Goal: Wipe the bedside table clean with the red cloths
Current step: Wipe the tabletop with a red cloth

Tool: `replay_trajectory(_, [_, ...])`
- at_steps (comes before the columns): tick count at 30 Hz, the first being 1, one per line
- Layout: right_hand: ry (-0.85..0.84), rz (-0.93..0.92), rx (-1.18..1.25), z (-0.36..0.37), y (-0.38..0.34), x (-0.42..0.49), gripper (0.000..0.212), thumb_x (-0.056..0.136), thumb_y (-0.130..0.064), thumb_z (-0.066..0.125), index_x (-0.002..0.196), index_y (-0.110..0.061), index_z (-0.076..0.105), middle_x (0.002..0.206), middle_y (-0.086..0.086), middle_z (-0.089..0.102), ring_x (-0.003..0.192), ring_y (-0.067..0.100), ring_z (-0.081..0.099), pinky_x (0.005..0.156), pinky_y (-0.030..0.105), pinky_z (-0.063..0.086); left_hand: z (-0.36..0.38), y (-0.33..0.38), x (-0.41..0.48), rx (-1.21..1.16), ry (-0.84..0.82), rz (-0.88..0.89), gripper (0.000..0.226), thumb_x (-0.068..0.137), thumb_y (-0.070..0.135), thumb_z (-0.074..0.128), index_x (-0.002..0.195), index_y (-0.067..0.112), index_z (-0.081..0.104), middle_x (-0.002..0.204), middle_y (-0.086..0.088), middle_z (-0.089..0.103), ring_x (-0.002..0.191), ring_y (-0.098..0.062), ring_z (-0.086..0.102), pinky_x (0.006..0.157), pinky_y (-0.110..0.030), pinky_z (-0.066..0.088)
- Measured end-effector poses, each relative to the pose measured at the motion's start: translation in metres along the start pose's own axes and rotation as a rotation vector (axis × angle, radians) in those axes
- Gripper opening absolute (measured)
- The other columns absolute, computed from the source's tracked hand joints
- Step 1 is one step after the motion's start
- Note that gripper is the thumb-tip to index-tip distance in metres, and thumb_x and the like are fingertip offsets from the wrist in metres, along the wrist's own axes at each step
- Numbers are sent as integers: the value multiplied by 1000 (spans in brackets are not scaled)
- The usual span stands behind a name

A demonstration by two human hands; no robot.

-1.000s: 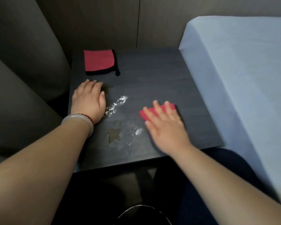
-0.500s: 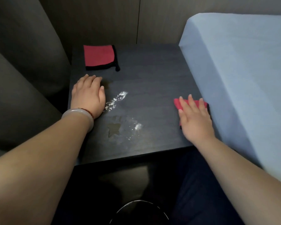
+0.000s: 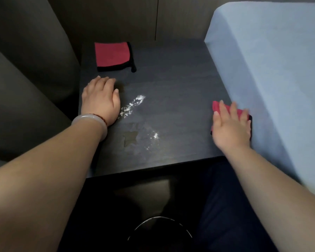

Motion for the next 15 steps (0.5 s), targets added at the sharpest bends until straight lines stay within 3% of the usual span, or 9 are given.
replay_trajectory(2, [4, 24, 2, 6, -18, -16, 58, 101, -52, 15, 156, -33, 9, 165, -1, 2, 149, 39, -4, 120, 51, -2, 0, 0, 0, 1, -5, -3, 44, 100, 29, 36, 140, 13, 45, 146, -11, 45, 140, -31, 29, 114, -51, 21])
replay_trajectory(6, [-10, -467, -17, 35, -124, -109, 63, 97, -56, 9, 155, -33, 16, 164, -3, 8, 150, 34, -5, 120, 50, -2, 0, -1, -2, -12, 4, -4, 43, 100, 28, 37, 139, 13, 46, 146, -10, 45, 141, -30, 28, 115, -50, 20])
replay_trajectory(8, [-69, -604, -24, 38, -135, -117, 60, 98, -55, 10, 154, -36, 16, 164, -5, 9, 150, 29, -5, 121, 47, -1, -1, -1, -2, -16, 12, -3, 43, 99, 27, 37, 139, 13, 46, 146, -9, 45, 141, -30, 28, 115, -49, 20])
replay_trajectory(10, [-14, -564, -51, 30, -111, -82, 58, 98, -54, 9, 154, -39, 15, 164, -6, 9, 151, 27, -1, 120, 45, 1, 0, -1, -1, -19, 7, -2, 43, 100, 28, 37, 139, 14, 45, 146, -9, 45, 141, -29, 28, 115, -49, 20])
replay_trajectory(13, [5, -227, -51, 14, -55, -22, 57, 99, -53, 7, 154, -39, 9, 165, -3, 4, 150, 31, -4, 121, 49, 1, -1, 0, -1, -11, 8, 2, 43, 100, 28, 36, 139, 14, 46, 145, -9, 46, 140, -29, 29, 115, -49, 21])
replay_trajectory(15, [-24, -105, -16, 15, -56, -24, 60, 98, -56, 5, 155, -36, 4, 165, -3, -2, 149, 33, -10, 120, 50, -4, 0, 0, 0, -1, 0, 4, 43, 99, 29, 36, 139, 14, 46, 145, -9, 46, 140, -30, 29, 114, -50, 21])
Point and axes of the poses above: each hand's wrist, its own x-axis towards the middle knuckle, its own z-axis out of the palm, y = z × x, the point moved 7 cm from there along x, towards the middle knuckle
